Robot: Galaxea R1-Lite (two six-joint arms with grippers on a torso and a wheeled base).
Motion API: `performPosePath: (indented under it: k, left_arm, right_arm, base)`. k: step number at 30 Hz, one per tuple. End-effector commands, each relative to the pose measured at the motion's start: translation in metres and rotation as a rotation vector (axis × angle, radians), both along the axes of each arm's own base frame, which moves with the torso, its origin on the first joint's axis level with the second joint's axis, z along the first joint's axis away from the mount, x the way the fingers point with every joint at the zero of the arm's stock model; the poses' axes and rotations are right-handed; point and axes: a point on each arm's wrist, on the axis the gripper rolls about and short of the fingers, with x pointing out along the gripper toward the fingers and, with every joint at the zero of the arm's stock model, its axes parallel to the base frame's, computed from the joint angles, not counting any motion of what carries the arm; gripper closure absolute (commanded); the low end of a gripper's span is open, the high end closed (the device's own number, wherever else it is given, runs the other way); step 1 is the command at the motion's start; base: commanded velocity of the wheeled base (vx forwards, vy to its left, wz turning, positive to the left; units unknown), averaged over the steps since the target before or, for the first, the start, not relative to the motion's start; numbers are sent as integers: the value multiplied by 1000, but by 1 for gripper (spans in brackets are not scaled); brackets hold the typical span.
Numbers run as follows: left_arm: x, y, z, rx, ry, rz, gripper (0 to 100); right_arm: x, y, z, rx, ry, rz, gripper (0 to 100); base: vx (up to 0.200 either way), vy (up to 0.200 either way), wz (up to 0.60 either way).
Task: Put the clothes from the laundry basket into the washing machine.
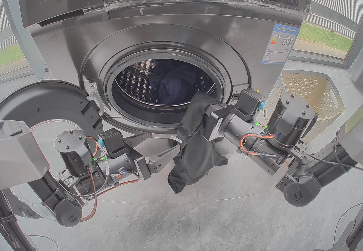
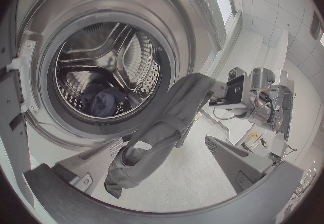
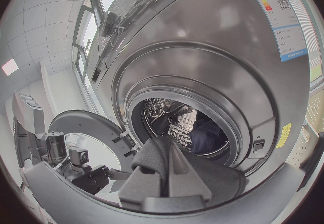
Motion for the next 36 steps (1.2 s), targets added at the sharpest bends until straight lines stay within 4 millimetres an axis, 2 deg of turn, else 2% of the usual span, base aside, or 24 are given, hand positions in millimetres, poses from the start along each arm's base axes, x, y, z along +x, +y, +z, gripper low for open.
performPosePath:
  k: [1, 13, 15, 20, 27, 32, 36]
  left_arm:
    - [4, 2, -11, 20, 34, 12, 0]
    - [26, 18, -45, 68, 129, 82, 0]
    - [27, 18, -56, 95, 152, 82, 0]
    - [31, 16, -76, 162, 165, 76, 0]
    - [38, 12, -85, 175, 166, 70, 0]
    - [58, 3, -99, 182, 140, 82, 0]
    - [67, 1, -107, 194, 124, 81, 0]
  right_arm:
    - [-1, -2, 6, 12, -13, -3, 100]
    - [-5, -7, 19, 38, -42, -6, 100]
    - [-5, -7, 19, 39, -43, -3, 100]
    - [-6, -5, 19, 39, -41, 5, 100]
    - [-8, -4, 18, 36, -40, 14, 100]
    - [-10, -2, 18, 35, -39, 20, 100]
    - [-12, 0, 16, 33, -34, 29, 100]
  base:
    - [0, 0, 0]
    - [0, 0, 0]
    - [0, 0, 0]
    - [0, 0, 0]
    - [0, 0, 0]
    - [0, 0, 0]
    - [0, 0, 0]
